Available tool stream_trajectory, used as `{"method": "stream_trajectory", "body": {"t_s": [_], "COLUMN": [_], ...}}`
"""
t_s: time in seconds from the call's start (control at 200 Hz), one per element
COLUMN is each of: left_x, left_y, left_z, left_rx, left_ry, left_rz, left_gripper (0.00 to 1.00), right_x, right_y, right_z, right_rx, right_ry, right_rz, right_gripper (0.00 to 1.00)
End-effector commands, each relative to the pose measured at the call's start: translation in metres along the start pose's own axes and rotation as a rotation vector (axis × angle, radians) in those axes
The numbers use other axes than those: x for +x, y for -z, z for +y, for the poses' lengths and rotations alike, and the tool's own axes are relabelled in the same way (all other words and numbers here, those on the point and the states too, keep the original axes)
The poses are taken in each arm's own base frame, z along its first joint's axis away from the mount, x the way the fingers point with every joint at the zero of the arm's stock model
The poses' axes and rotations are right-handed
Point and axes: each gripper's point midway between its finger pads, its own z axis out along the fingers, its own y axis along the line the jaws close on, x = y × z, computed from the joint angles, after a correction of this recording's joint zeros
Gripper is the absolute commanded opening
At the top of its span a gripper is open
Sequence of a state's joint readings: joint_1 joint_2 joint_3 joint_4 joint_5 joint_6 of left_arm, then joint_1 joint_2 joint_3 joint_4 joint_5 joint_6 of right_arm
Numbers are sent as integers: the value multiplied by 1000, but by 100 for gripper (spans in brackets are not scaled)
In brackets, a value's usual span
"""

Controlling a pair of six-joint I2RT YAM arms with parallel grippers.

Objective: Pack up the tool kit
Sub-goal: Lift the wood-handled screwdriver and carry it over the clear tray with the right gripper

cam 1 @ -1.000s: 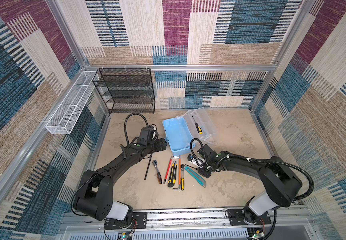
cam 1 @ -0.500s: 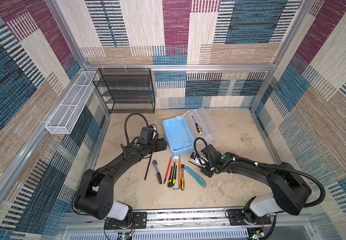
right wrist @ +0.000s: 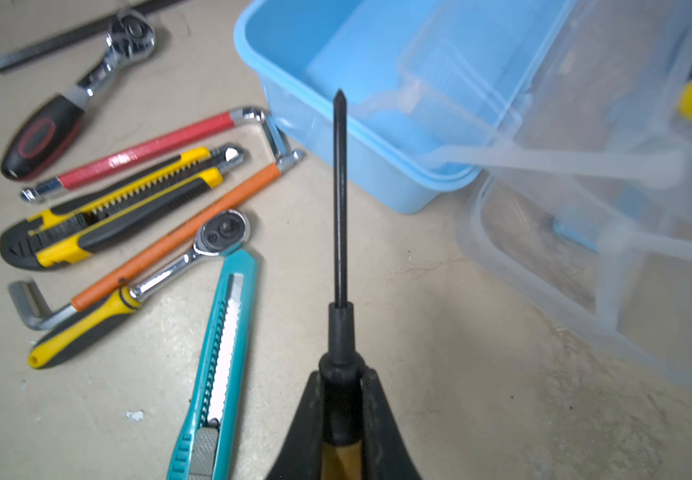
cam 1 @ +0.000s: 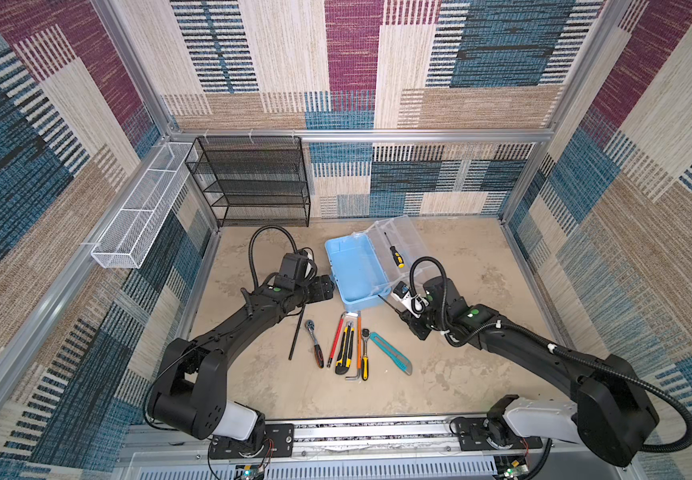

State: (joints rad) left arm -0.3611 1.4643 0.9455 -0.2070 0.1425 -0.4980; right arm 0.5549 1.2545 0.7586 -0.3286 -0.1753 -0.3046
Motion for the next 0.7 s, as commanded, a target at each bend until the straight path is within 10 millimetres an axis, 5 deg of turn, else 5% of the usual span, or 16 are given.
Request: {"method": "stream_trajectory", "body": {"t_s": [0.0,0.346,0.696], "left_x": [-4,-1,0], "left_y": [1,3,4], "left_z": [-4,-3,-2], "left_rx": [23,22,22], "left_ry": [8,8,10], "left_rz": [-17,-15,-19], "left_gripper": [83,82,83], "right_x": [-34,-81,-113], "right_y": [13,31,18], "right_z": [-6,-50,-112], "right_rx": [-33,-4,78], "right_ry": [-59,-182,-358], "right_rz": [-139,-261,-265], "right_gripper": [0,1,1]}}
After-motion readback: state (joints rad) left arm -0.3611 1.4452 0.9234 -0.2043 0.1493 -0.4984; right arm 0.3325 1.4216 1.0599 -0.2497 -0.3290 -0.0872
